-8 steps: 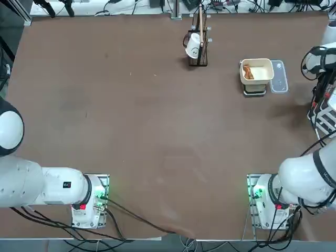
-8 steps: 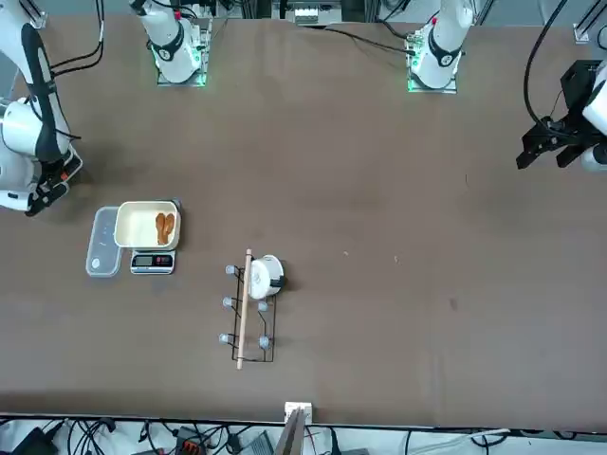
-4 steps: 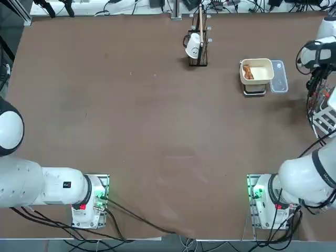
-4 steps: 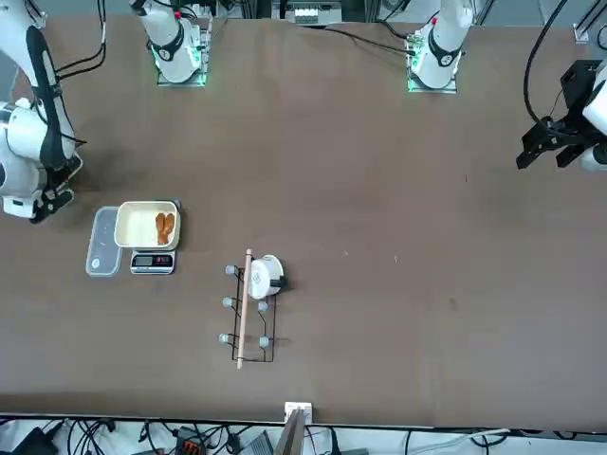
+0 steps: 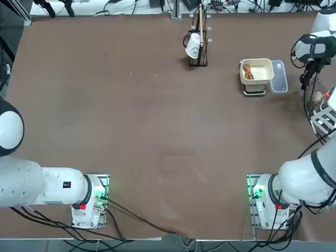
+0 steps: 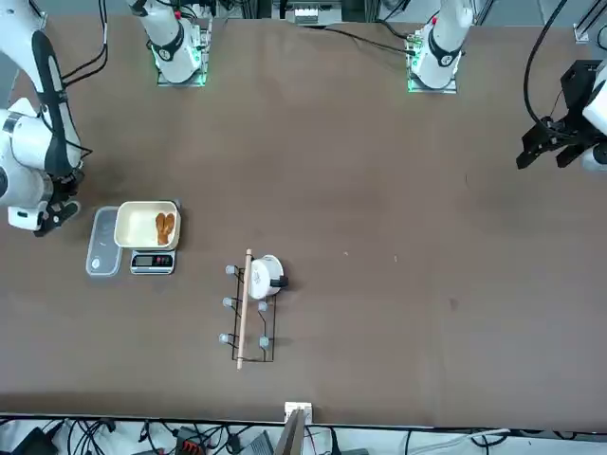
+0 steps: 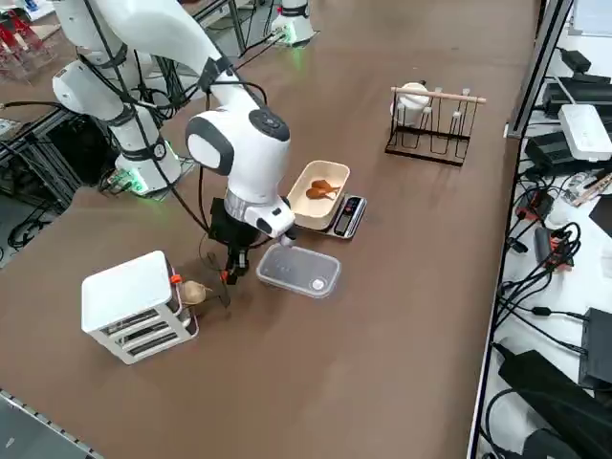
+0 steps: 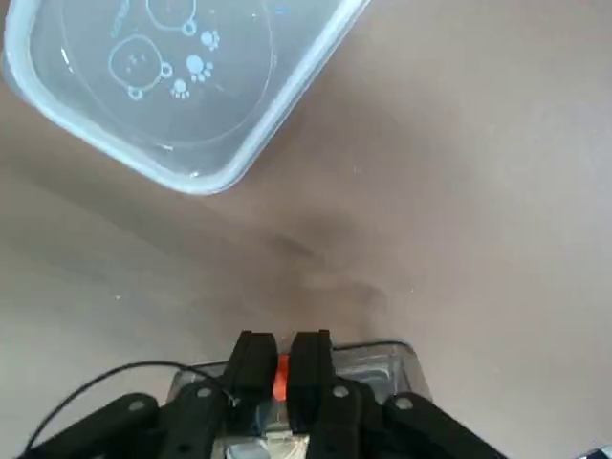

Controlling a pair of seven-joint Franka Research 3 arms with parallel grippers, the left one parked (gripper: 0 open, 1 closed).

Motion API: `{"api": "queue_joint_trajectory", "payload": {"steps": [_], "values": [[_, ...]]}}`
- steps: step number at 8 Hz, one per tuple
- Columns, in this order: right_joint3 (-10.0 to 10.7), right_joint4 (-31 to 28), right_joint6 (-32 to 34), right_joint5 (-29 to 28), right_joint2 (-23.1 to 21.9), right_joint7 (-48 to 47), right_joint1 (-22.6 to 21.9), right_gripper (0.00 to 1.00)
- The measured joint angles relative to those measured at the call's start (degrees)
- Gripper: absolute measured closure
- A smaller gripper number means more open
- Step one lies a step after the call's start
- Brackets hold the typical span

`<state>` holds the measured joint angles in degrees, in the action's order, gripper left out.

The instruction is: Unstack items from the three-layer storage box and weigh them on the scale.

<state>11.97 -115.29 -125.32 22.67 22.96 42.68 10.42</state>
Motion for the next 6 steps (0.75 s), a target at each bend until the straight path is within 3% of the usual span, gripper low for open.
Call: {"api": "queue_joint_trajectory", "payload": {"steps": [5,6], "values": [[0.00,0.18,0.00,-0.21,0.05,-0.01,-0.76,0.89],[0.00,0.22,-0.02,-1.56,0.04,-0.11,-0.86,0.83]]}}
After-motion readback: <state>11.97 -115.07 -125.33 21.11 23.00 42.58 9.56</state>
